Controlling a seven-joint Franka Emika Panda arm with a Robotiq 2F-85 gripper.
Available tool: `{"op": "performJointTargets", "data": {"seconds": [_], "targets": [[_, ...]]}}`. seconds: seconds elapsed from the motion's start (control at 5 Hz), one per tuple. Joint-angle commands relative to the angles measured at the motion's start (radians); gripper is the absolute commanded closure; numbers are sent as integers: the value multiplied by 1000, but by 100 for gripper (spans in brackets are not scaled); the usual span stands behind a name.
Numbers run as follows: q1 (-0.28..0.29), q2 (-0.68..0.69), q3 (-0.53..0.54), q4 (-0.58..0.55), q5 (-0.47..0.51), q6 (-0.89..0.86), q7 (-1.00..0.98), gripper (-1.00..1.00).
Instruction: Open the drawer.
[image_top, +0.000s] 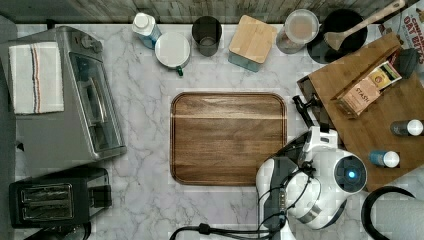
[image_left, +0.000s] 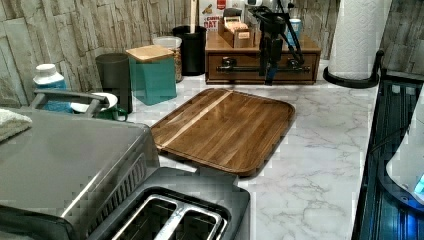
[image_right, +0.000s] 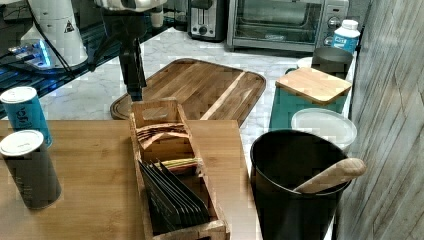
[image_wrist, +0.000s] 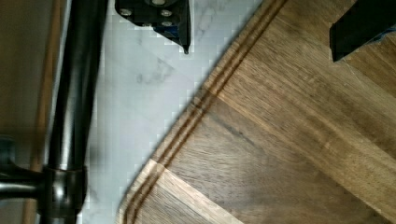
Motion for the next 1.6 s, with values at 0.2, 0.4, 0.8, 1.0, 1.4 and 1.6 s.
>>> {"op": "performJointTargets", "data": {"seconds": [0.2, 0.4, 0.8, 1.0, 1.4, 1.6], "targets": [[-48, -71, -53, 139, 78, 57, -131, -100], [-55, -45, -56, 168, 121, 72, -184, -100], [-75, 29, -54, 230, 196, 80, -279, -100], [-76, 46, -55, 230, 179, 100, -243, -100], [-69, 60, -65, 189, 177, 160, -194, -100], [-40, 78, -98, 193, 42, 113, -60, -100]]}}
